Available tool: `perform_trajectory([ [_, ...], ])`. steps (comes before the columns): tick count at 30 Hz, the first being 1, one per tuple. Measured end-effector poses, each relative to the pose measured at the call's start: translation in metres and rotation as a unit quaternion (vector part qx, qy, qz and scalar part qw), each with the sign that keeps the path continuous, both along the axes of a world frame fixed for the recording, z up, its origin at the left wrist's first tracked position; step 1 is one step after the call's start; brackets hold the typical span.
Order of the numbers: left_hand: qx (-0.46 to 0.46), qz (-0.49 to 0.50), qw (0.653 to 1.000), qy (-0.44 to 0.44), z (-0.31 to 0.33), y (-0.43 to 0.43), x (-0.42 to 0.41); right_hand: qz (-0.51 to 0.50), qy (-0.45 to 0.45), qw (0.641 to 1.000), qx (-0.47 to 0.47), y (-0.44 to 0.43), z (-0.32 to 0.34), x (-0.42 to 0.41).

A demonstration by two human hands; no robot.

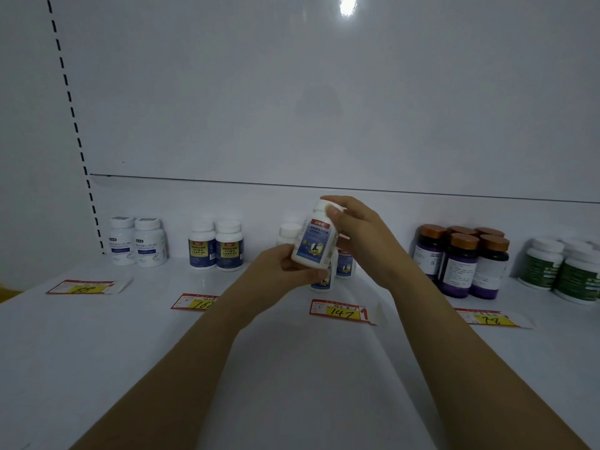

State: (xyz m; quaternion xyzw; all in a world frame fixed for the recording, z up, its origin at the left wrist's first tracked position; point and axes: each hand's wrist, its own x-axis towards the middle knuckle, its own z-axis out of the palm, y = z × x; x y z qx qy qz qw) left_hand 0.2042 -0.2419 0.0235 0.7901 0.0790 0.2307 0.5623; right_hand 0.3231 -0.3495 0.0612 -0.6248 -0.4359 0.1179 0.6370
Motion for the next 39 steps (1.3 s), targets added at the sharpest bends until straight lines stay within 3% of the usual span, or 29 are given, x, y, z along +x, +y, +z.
perform_trajectory([
  [4, 0.017, 0.015, 1.0, -0.013, 0.0, 0.0, 0.0, 0.002, -0.038, 0.999, -0.017, -0.001, 0.0, -0.001],
  [16, 0.019, 0.001, 1.0, 0.02, 0.001, -0.001, 0.0, -0.001, -0.034, 0.999, -0.024, -0.002, -0.001, 0.002],
  [26, 0.016, 0.008, 1.0, 0.005, -0.002, 0.004, 0.0, 0.048, 0.031, 0.998, -0.015, -0.003, 0.001, 0.001],
  [30, 0.064, 0.067, 0.995, -0.035, -0.006, 0.014, 0.003, 0.08, -0.033, 0.996, -0.027, -0.004, 0.005, -0.005],
  [35, 0.173, 0.179, 0.958, -0.146, -0.002, 0.015, 0.001, 0.148, -0.118, 0.981, -0.039, 0.004, 0.007, -0.021],
  [39, 0.209, 0.216, 0.939, -0.17, -0.002, 0.017, 0.0, 0.152, -0.149, 0.976, -0.038, 0.006, 0.006, -0.026],
])
